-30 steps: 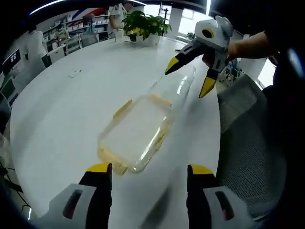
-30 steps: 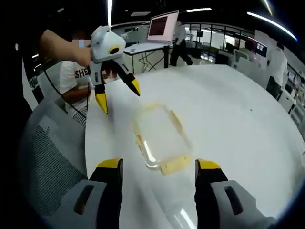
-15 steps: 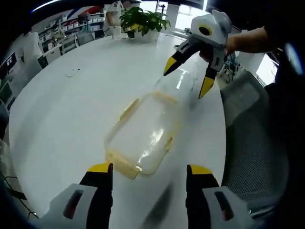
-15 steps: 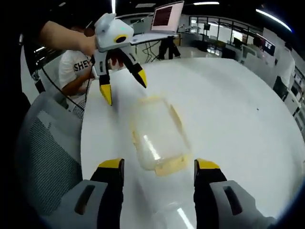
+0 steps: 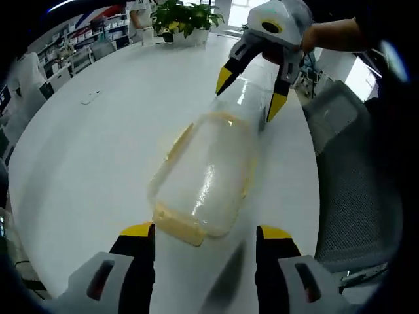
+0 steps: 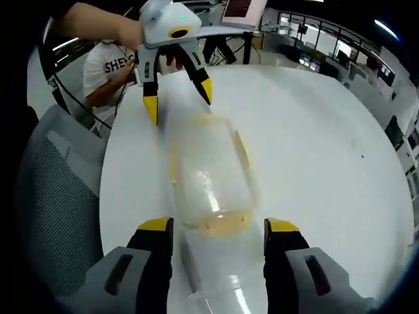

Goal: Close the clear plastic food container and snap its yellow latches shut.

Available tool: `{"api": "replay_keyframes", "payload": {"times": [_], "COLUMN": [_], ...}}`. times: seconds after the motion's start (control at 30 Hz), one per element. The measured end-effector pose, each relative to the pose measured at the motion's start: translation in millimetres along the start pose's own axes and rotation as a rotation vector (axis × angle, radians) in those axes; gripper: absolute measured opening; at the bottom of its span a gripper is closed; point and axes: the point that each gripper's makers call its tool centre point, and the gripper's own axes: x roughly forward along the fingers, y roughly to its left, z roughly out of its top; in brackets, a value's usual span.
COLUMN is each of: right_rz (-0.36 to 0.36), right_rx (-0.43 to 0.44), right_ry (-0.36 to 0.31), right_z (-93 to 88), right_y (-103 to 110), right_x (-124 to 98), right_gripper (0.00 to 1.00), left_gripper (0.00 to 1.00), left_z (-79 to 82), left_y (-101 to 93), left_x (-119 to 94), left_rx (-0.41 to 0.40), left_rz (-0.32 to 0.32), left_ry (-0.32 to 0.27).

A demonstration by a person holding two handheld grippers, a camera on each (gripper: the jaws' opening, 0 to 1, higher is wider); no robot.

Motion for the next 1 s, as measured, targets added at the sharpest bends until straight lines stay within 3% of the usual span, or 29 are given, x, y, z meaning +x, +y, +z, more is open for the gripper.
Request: {"api": "replay_keyframes", "payload": {"times": [0.33,1.0], "right_rz": [0.032,0.062], "right_rx": [-0.092,-0.142], "right_ry": [0.097,0.185], "right_z": [-12.4,-19.7], "right_y": [1,-6], "right_x": [11,22], "right_gripper": [0.51,0.47], "left_gripper": [0.58,0.51], "left_z": [-7.6,-7.2], "left_y": [14.0,25.0], "left_x": [7,18], "left_rx": [0.075,0.223], "left_rz": [-0.016,-0.048], "left_ry": [0.071,0.151]}}
